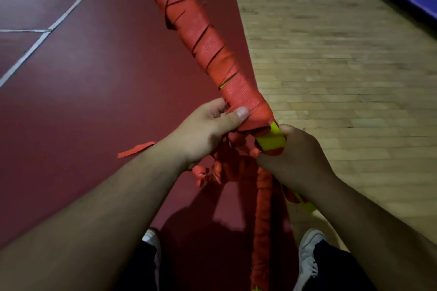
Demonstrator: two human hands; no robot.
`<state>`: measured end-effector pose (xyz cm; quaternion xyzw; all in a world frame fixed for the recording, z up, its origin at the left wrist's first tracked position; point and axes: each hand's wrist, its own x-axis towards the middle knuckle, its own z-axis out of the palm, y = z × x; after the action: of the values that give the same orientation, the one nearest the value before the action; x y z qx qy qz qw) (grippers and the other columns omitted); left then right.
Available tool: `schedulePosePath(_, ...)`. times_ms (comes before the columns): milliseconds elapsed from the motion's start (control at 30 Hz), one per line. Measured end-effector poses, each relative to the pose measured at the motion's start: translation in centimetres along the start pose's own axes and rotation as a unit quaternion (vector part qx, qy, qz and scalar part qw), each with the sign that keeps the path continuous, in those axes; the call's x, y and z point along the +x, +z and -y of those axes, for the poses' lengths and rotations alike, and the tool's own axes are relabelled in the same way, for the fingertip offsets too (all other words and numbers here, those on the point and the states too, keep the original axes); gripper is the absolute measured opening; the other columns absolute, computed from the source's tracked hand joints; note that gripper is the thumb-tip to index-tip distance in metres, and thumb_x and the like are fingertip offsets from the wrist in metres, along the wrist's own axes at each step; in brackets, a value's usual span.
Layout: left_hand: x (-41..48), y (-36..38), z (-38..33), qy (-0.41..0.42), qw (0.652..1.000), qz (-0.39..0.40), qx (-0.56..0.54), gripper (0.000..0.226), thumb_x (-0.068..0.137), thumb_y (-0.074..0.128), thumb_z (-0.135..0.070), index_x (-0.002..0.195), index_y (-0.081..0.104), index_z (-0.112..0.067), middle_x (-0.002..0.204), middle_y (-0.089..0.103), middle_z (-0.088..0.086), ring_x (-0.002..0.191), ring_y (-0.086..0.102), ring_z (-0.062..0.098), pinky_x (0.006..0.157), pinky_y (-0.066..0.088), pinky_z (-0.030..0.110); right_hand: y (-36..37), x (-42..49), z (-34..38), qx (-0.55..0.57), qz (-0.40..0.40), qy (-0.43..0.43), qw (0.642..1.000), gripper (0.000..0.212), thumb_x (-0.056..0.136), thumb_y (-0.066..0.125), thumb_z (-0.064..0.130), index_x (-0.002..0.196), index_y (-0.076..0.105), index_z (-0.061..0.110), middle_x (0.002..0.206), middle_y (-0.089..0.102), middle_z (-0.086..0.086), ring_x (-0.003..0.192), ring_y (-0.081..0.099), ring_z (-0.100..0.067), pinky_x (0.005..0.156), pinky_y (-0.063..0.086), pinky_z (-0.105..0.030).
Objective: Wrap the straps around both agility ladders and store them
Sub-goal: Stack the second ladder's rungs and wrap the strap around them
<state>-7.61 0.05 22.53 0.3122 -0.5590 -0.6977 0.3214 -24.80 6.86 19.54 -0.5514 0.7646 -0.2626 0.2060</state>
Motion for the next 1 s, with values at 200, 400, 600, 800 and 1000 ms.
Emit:
schedulePosePath(200, 0.3, -1.9, 1.6, -0.072, 0.996, 0.056, 0.02, 0.026, 0.091, 0.055, 0.006, 0.112, 0.062, -0.01, 0.085, 0.072, 0.004, 0.07, 0.065, 0.018, 0.058, 0.051, 0.025, 0.0, -0.2, -0.3, -0.028, 0.013, 0.004, 1.0, 0.028, 0.065, 0.079, 0.04, 0.076, 0.059, 0.023, 0.066, 0.063, 0.005, 0.062, 0.061, -0.013, 0.054, 0.048, -0.032)
schedulePosePath(400, 0.2, -2.1, 1.5, -0.06, 0.996, 0.069, 0.008, 0.052, 0.066, 0.044, 0.008, 0.112, 0.059, -0.011, 0.086, 0.064, 0.017, 0.064, 0.062, 0.023, 0.047, 0.048, 0.023, -0.2, 0.1, 0.2, -0.024, 0.004, -0.005, 1.0, 0.029, 0.067, 0.08, 0.039, 0.075, 0.057, 0.023, 0.067, 0.062, 0.006, 0.063, 0.059, -0.013, 0.056, 0.05, -0.034)
schedulePosePath(600, -0.2, -3.3, 1.4, -0.064, 0.984, 0.166, 0.018, 0.066, 0.081, 0.048, 0.015, 0.142, 0.037, -0.008, 0.093, 0.065, 0.009, 0.072, 0.066, 0.016, 0.058, 0.053, 0.022, -0.4, -0.2, 0.3, -0.03, 0.009, -0.012, 0.999, 0.032, 0.066, 0.082, 0.04, 0.075, 0.055, 0.024, 0.067, 0.06, 0.006, 0.063, 0.057, -0.011, 0.056, 0.048, -0.033)
schedulePosePath(800, 0.4, -2.9, 2.2, -0.057, 0.996, 0.071, 0.011, 0.041, 0.08, 0.053, 0.004, 0.116, 0.062, -0.014, 0.092, 0.069, 0.01, 0.085, 0.061, 0.033, 0.056, 0.052, 0.022, -0.6, -0.2, 0.2, -0.028, 0.014, -0.002, 1.0, 0.029, 0.065, 0.082, 0.039, 0.076, 0.059, 0.025, 0.068, 0.061, 0.005, 0.064, 0.058, -0.011, 0.056, 0.046, -0.03)
schedulePosePath(1000, 0.6, -2.6, 1.2, -0.034, 0.994, 0.051, 0.086, 0.021, 0.092, 0.061, -0.013, 0.113, 0.064, -0.012, 0.091, 0.07, 0.005, 0.078, 0.064, 0.015, 0.067, 0.051, 0.021, -0.7, 0.2, 0.4, 0.073, 0.012, 0.039, 0.997, 0.017, 0.066, 0.081, 0.027, 0.078, 0.068, 0.027, 0.065, 0.069, 0.004, 0.06, 0.067, -0.013, 0.06, 0.053, -0.032)
